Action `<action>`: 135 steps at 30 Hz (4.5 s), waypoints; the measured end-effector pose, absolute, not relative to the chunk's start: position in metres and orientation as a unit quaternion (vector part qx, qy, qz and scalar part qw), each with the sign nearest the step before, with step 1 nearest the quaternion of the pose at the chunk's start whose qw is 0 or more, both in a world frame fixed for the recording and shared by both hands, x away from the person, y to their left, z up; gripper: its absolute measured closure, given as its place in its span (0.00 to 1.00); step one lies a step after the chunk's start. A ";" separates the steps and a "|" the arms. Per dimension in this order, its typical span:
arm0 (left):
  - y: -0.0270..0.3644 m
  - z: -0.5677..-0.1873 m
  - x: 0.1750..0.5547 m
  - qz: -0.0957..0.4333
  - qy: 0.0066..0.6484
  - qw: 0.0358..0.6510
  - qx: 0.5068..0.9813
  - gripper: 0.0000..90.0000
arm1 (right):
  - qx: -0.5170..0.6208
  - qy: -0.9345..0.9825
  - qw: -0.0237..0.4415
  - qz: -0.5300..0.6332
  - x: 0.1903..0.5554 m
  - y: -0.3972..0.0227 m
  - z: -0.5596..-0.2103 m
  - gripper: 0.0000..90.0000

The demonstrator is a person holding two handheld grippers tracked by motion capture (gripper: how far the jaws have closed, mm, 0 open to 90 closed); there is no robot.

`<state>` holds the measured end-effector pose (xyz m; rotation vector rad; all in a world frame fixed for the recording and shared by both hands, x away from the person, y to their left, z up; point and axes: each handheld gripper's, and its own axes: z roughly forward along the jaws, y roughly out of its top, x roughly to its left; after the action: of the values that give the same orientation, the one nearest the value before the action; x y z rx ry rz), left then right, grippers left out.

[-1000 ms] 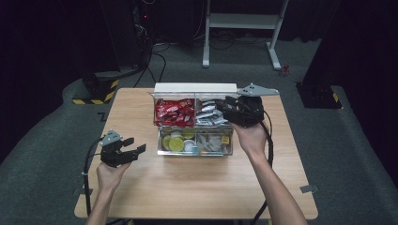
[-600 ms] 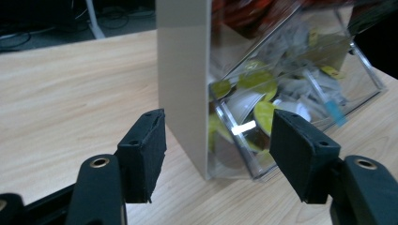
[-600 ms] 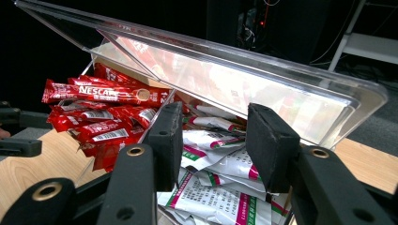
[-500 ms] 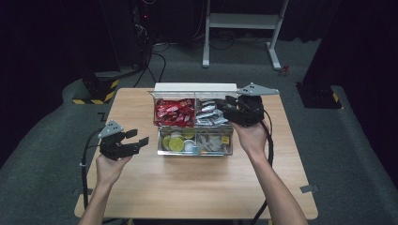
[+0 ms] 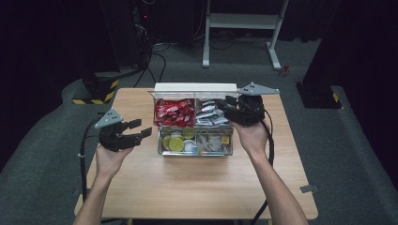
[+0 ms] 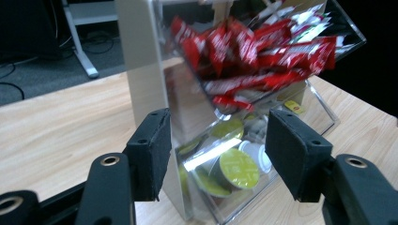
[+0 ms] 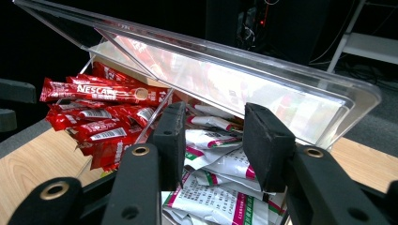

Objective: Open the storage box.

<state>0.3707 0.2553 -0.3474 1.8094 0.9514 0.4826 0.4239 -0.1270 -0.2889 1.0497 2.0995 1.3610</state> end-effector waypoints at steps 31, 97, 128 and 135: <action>0.209 -0.321 0.411 0.189 0.381 0.485 0.764 0.65 | 0.378 0.760 0.209 0.486 0.425 -0.127 -0.288 0.67; 0.222 -0.298 0.380 0.205 0.338 0.497 0.772 0.97 | 0.377 0.760 0.206 0.488 0.426 -0.128 -0.289 0.67; 0.264 -0.286 0.346 0.202 0.333 0.528 0.755 0.97 | 0.378 0.761 0.205 0.486 0.426 -0.127 -0.288 0.67; 0.279 -0.288 0.338 0.204 0.340 0.535 0.746 0.97 | 0.378 0.761 0.205 0.486 0.426 -0.128 -0.289 0.67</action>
<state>0.3377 0.2790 -0.2885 1.7769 0.8101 0.4866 0.4258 -0.1276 -0.2888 1.0527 2.1213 1.3561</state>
